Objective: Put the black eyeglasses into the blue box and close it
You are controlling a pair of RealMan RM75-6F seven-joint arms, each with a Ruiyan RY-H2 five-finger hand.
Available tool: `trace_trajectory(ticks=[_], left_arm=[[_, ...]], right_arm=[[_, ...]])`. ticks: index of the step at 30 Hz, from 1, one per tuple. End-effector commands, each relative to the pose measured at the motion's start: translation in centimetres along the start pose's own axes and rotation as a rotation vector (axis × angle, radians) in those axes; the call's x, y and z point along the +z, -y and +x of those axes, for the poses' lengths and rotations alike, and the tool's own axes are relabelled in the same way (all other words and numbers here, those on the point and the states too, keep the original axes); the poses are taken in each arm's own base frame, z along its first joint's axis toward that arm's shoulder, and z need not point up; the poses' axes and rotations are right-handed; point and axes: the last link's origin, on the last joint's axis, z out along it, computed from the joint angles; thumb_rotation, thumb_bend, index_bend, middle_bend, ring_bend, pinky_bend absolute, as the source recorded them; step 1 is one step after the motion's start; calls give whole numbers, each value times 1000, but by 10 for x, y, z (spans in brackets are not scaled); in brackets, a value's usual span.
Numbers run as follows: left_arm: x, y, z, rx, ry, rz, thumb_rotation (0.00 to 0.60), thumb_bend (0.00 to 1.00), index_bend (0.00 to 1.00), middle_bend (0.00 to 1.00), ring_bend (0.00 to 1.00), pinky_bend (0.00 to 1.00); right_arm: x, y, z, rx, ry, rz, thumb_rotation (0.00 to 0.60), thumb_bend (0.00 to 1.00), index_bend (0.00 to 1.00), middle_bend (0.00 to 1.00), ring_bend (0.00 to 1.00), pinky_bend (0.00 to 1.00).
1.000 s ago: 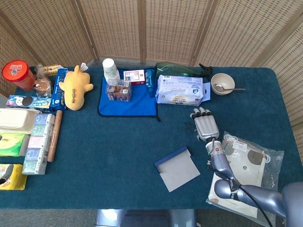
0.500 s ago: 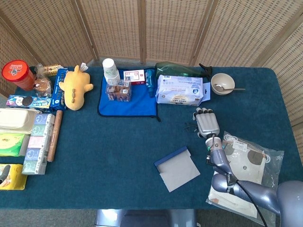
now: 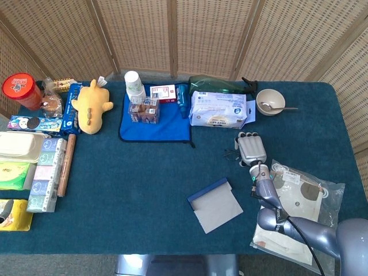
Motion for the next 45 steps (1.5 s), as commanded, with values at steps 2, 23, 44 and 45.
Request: trace_trajectory(ticks=[2,23,44,45], left_arm=[[-1,0,0,0,-1,0,528,320,94,44,0,0],[-1,-2,1,5,-10,-4,535,320,94,31,0,0],[-2,-4,2,-2,-29,-12,535,320,93,25,0,0],[-2,-4,2,-2,-30,-13,535,320,93,24,0,0]], right_arm=[[1,1,1,6,1,4,600,101,486,283,278,265],[8,0,4,11,10,-15,600,174,516,306,306,276],[-3,-10,1,67,-23,-19,600,322,656,424,404,318],[-5,-10,2,73,-25,-16,600,322,658,425,405,318]])
